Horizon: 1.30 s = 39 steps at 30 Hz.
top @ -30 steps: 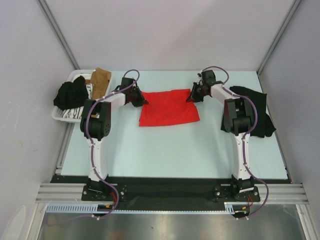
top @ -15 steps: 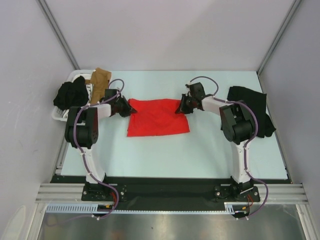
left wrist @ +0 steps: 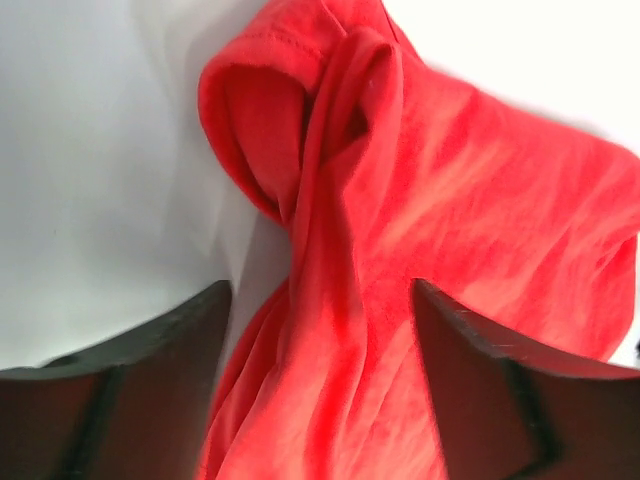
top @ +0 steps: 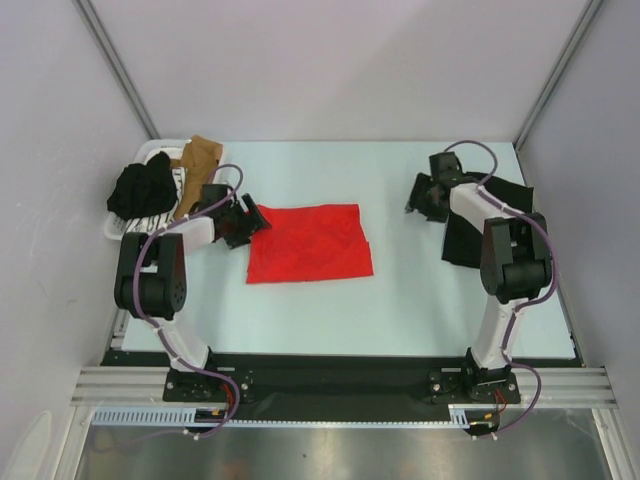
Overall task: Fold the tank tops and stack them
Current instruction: Neatly place the folded tank top to the corner
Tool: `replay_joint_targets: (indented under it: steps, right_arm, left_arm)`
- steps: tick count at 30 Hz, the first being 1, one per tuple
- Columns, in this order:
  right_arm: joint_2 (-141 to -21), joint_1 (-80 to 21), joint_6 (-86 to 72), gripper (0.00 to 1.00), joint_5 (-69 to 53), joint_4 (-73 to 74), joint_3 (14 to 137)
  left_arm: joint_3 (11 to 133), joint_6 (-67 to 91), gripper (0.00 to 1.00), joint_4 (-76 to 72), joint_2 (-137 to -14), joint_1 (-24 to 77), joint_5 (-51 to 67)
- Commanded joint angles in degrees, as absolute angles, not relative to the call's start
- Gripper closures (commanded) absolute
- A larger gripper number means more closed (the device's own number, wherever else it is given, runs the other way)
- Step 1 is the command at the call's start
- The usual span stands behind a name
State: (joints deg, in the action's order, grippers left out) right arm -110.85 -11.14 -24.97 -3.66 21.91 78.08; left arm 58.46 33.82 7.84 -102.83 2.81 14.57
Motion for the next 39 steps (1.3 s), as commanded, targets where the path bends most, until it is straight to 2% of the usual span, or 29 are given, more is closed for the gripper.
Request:
replay_joint_targets:
  steps: [1, 4, 6, 13, 17, 20, 24, 25, 28, 29, 30, 33, 34, 35, 39]
  right_arm:
    - [-108.5, -8.2, -21.1, 0.34, 11.2, 27.5, 84.9]
    - [-114.5, -6.9, -19.9, 0.39, 19.2, 30.5, 92.9]
    - [-118.4, -6.2, -19.7, 0.41, 22.8, 32.9, 98.0]
    - [-131.7, -4.4, -17.9, 0.41, 33.3, 39.4, 114.5]
    - [-136.2, -2.1, -17.7, 0.39, 32.3, 40.9, 120.4]
    - [-138.7, -1.2, -16.6, 0.35, 31.2, 41.0, 123.4]
    - [-142.0, -0.4, -17.1, 0.35, 28.1, 43.1, 126.6]
    - [-143.0, -0.4, -17.1, 0.37, 27.3, 43.2, 126.6]
    - [-144.0, -0.4, -16.3, 0.5, 25.0, 42.5, 126.4]
    - [-144.2, -0.4, -15.5, 0.6, 24.3, 42.5, 126.3]
    - [-144.1, -0.4, -14.9, 0.63, 23.4, 42.1, 125.9]
    - [-142.6, -1.0, -11.3, 0.75, 14.8, 37.9, 122.4]
    - [-141.6, -1.6, -10.6, 0.77, 13.3, 36.6, 120.5]
    - [-138.6, -2.3, -9.5, 0.83, 11.1, 35.3, 118.6]
    - [-128.6, -7.7, -3.2, 0.91, 6.9, 26.0, 101.6]
  left_arm:
    - [55.8, 32.0, 0.16, 8.9, -98.4, 2.5, 12.7]
    - [53.5, 32.2, 0.03, 8.7, -94.5, 2.5, 12.3]
    - [51.6, 32.3, 0.0, 8.8, -91.9, 2.7, 11.4]
    - [46.3, 33.6, 0.0, 9.1, -80.9, 5.3, 7.9]
    - [44.8, 33.9, 0.0, 10.0, -76.9, 7.3, 7.3]
    - [43.9, 33.8, 0.0, 10.5, -74.7, 8.6, 6.3]
    - [43.0, 33.2, 0.0, 11.5, -72.9, 8.9, 6.0]
    - [42.9, 33.0, 0.0, 11.9, -72.3, 9.0, 5.8]
    - [42.4, 32.7, 0.0, 12.7, -71.2, 8.9, 5.1]
    - [42.3, 32.7, 0.0, 12.9, -70.3, 8.9, 5.0]
    - [42.0, 32.7, 0.0, 13.3, -70.0, 9.0, 4.9]
    - [41.5, 32.8, 0.01, 13.8, -68.0, 9.0, 4.8]
    - [41.4, 32.8, 0.01, 13.9, -67.6, 9.0, 4.7]
    - [41.2, 32.8, 0.0, 14.2, -66.7, 9.0, 4.7]
    - [40.0, 32.9, 0.01, 14.3, -65.0, 9.2, 4.4]
